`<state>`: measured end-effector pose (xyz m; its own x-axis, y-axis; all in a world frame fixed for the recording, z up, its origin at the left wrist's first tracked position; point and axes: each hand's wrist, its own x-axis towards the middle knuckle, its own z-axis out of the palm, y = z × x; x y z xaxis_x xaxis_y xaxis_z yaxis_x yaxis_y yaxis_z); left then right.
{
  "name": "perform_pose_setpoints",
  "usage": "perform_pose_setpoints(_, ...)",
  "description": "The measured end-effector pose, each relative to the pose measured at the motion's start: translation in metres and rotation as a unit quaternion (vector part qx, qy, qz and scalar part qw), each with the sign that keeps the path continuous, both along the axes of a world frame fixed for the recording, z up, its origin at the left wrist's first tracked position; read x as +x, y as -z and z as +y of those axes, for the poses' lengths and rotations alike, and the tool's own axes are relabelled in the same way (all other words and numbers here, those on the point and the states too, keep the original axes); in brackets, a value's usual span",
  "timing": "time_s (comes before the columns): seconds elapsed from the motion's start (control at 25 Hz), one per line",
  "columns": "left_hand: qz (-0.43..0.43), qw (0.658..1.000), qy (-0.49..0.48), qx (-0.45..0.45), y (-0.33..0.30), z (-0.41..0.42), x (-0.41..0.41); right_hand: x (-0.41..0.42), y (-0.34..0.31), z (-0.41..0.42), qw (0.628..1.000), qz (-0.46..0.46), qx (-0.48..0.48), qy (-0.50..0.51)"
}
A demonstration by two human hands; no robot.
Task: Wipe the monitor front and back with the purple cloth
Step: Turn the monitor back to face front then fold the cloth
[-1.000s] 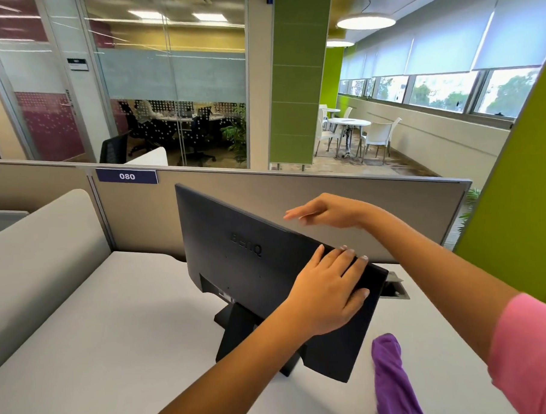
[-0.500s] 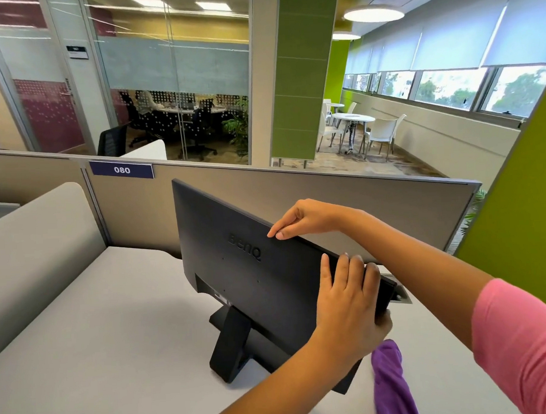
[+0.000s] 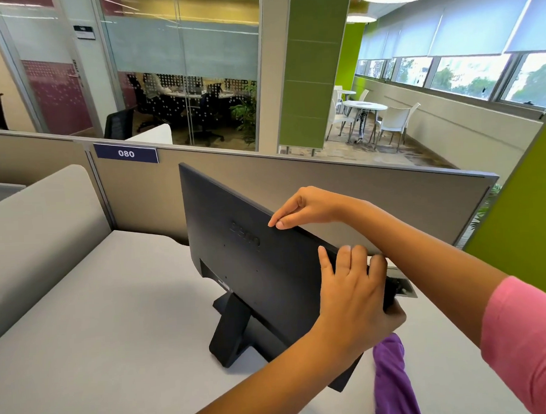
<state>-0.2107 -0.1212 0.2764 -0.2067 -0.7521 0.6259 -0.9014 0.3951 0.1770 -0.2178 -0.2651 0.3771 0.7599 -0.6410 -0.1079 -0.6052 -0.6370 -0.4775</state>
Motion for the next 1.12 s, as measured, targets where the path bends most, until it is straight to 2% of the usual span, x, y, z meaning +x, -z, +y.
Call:
perform_pose_setpoints(0.2,0.011,0.996,0.083,-0.031,0.01,0.023,0.044,0.008,0.007,0.0,1.0,-0.018,-0.011,0.001)
perform_pose_setpoints(0.4,0.036,0.985,0.165,-0.042,0.012,0.042,0.107,0.027,0.026,0.005,0.996,-0.061,-0.064,0.013)
perform_pose_setpoints(0.6,0.055,0.979,0.179,-0.082,0.013,0.05,0.129,0.034,0.048,0.018,0.988,-0.14,-0.047,0.044)
perform_pose_setpoints(0.72,0.069,0.972,0.194,-0.111,0.011,0.049,0.131,0.033,0.055,0.024,0.981,-0.16,-0.097,0.042)
perform_pose_setpoints(0.84,0.038,0.966,0.221,-0.132,0.011,0.047,0.144,0.035,0.06,0.028,0.973,-0.18,-0.141,0.035)
perform_pose_setpoints(0.96,0.006,0.96,0.248,-0.128,0.01,0.047,0.168,0.041,0.063,0.031,0.97,-0.189,-0.151,0.038)
perform_pose_setpoints(1.12,0.02,0.957,0.277,-0.082,0.011,0.047,0.225,0.056,0.067,0.031,0.957,-0.18,-0.227,0.03)
